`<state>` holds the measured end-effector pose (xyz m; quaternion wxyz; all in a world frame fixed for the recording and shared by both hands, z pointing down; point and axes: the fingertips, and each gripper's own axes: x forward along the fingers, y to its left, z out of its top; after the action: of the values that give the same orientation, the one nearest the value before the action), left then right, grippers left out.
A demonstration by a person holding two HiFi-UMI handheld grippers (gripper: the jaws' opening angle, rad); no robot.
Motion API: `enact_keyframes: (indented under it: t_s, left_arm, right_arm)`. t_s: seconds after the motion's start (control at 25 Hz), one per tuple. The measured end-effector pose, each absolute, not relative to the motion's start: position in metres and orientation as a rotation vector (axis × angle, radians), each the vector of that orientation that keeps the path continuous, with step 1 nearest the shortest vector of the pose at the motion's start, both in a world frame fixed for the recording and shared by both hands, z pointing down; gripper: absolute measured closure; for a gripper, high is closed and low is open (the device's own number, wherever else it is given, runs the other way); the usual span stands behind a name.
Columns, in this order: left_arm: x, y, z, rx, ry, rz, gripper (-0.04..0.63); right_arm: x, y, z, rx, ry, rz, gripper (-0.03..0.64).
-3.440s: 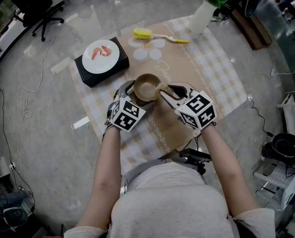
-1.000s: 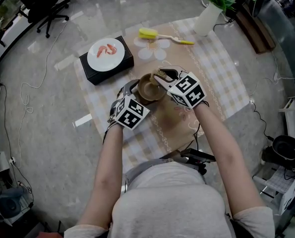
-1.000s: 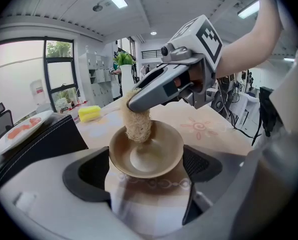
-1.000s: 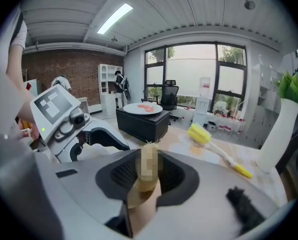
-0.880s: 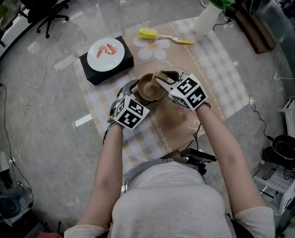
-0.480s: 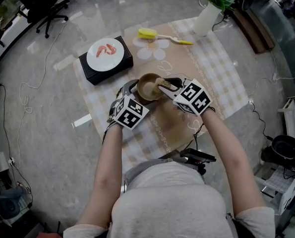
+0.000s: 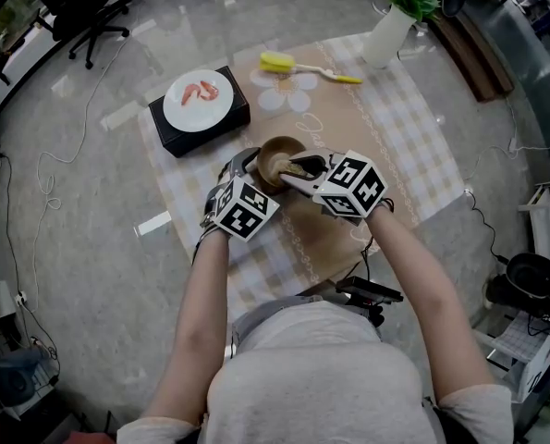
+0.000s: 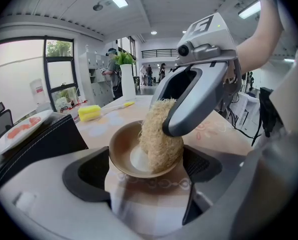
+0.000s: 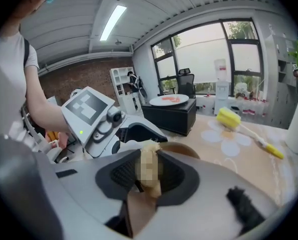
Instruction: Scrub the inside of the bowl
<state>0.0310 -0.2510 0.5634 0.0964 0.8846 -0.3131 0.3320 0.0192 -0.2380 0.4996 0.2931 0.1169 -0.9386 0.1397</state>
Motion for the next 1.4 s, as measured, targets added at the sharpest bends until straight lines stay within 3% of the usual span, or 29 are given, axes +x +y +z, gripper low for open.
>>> enact_keyframes:
  t_s: [0.92,1.4]
  left_arm:
    - [0.031,-0.25,0.564,2.619,-0.921,0.989,0.124]
    - [0.03,-0.25,0.564,2.62,-0.917,0.992,0.126]
  right_arm:
    - [0.014,-0.297,0.514,0.584,-2.422,0.07,0.523]
    - [0.042,-0.279,0.517,0.556,-2.333,0.17,0.523]
